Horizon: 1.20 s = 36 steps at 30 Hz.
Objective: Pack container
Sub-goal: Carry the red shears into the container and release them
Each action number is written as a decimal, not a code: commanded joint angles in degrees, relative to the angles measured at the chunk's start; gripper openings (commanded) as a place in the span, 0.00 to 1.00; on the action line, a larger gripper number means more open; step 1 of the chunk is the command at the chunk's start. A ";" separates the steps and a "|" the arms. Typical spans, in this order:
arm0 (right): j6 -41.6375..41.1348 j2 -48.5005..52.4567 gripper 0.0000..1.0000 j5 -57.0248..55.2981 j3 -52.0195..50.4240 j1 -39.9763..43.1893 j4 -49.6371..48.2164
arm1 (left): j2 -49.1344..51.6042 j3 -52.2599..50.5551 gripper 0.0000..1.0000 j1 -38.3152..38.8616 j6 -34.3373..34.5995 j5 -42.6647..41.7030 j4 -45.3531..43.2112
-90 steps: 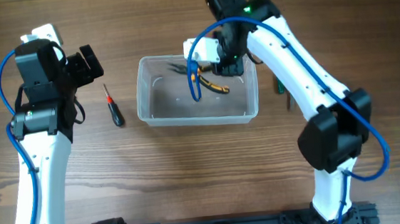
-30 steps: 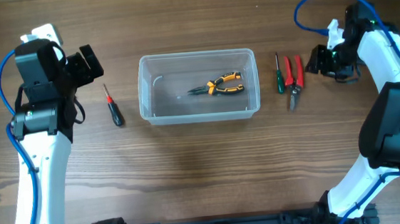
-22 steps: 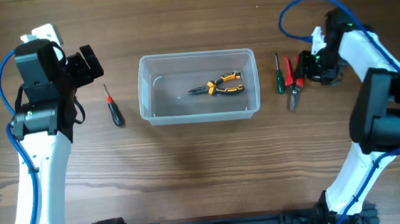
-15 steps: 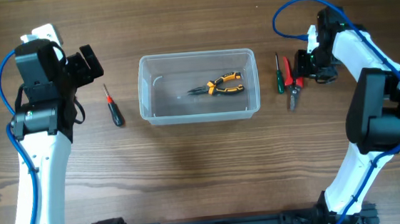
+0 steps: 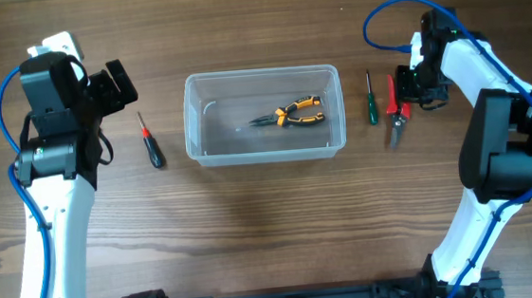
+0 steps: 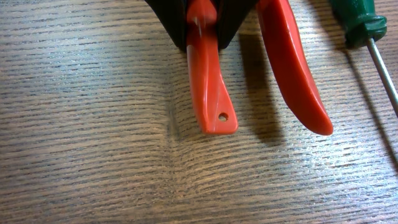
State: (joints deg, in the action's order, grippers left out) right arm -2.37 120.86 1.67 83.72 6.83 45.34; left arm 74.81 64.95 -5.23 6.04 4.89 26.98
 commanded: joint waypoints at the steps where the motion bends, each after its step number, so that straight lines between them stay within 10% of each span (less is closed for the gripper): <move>1: 0.74 2.91 0.04 -0.81 2.95 0.09 0.81 | 0.11 1.16 1.00 -0.31 -1.33 0.57 -0.13; 12: 9.22 -11.30 0.04 8.50 25.22 -5.44 17.27 | 0.11 1.16 1.00 -0.31 -1.33 0.57 -0.13; 23: 71.60 -14.53 0.05 12.72 24.55 -39.34 15.28 | 0.11 1.16 1.00 -0.31 -1.33 0.57 -0.13; 36: 70.69 5.49 0.04 14.95 24.52 -40.02 21.27 | 0.11 1.16 1.00 -0.31 -1.33 0.57 -0.13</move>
State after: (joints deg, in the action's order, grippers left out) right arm 68.64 124.46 15.00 108.07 -33.32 65.06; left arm 74.81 64.99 -5.26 6.04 4.91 26.98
